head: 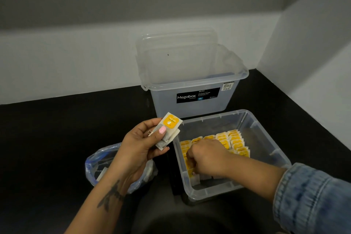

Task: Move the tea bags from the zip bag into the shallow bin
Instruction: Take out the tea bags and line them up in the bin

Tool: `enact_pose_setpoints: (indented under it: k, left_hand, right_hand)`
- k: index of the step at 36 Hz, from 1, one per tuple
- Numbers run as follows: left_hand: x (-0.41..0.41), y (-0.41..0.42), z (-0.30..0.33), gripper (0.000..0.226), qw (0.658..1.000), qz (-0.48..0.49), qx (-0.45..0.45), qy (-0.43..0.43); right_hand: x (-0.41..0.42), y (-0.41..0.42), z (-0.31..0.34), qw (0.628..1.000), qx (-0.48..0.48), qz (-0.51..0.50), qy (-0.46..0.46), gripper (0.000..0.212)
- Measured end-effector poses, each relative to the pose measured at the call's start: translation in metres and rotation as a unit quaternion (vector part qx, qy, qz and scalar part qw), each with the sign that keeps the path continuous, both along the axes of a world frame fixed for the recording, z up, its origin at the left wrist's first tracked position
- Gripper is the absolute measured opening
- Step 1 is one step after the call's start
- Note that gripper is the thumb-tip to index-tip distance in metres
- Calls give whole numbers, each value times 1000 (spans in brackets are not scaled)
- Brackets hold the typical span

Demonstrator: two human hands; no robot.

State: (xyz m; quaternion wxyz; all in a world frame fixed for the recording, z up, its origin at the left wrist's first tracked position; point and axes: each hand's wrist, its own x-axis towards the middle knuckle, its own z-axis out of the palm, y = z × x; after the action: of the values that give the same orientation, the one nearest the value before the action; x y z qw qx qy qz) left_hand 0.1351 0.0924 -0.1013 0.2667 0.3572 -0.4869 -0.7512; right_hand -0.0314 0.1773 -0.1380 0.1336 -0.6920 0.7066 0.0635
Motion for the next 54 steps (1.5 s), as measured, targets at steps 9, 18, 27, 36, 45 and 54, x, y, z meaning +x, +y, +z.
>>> enact_pose_setpoints:
  k: [9,18,27,36,45,54]
  left_hand:
    - [-1,1,1,35,1000,-7,0,-1]
    - [-13,3,1,33,999,-26,-32,-22]
    - [-24,7,1,34,995,-48,-74,-50]
    - [-22,3,0,31,998,-33,-48,-35]
    - [-19,-5,-2,28,999,-4,-40,-26]
    - [-25,-1,-2,26,999,-9,-41,-26]
  right_hand:
    - [-7,-1,0,998,32,-31,-41,27]
    - [-34,-7,43,919,-25,-219,-327,17]
    - [-20,-5,65,848,-81,-259,-456,17]
    - [-33,5,77,827,-117,-266,-480,6]
    - [-80,31,87,941,0,-215,-260,12]
    - [-73,55,53,982,126,-139,-14,11]
